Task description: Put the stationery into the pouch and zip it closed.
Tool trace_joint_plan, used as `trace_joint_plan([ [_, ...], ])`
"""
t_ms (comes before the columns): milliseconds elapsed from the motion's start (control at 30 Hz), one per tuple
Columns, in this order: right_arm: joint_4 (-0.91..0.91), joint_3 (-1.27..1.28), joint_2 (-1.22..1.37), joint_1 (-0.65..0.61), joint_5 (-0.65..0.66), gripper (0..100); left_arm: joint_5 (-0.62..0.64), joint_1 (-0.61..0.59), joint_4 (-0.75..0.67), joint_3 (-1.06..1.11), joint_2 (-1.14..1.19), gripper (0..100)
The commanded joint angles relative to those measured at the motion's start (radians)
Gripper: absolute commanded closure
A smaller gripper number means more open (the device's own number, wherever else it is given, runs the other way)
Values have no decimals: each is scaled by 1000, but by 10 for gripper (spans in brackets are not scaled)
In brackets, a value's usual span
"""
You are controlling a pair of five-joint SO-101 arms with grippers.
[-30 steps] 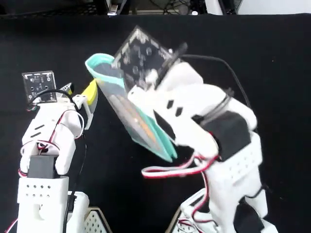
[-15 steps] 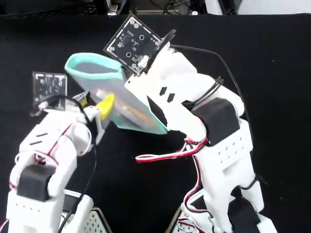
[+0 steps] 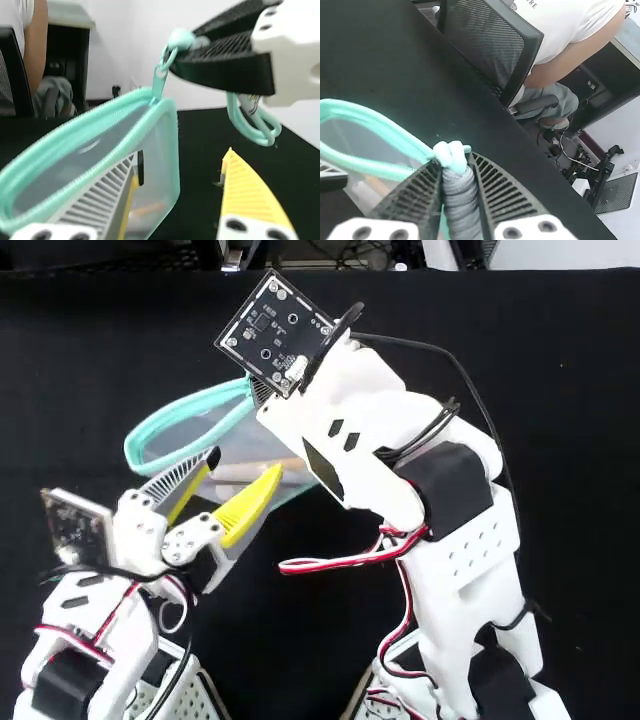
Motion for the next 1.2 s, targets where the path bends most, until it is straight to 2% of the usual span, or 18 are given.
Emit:
trace_joint_plan([
  [0,17,-21,-12,8,5,986,-3,-15,-72,22,20,730],
  [233,130,-131,-12,6,8,986,0,-213,-167,42,101,730],
  [467,166,-222,-7,6,5,986,2,-234,-163,27,132,730],
  [633,132,-168,-4,8,3,986,2,-186,-26,-59,44,730],
  [767,63,-87,-4,8,3,986,-5,-62,49,-96,-20,730],
  [933,29,-48,-4,8,3,986,-6,59,0,-28,-6,729],
  [1167,37,-56,-12,8,3,986,0,79,-87,22,95,730],
])
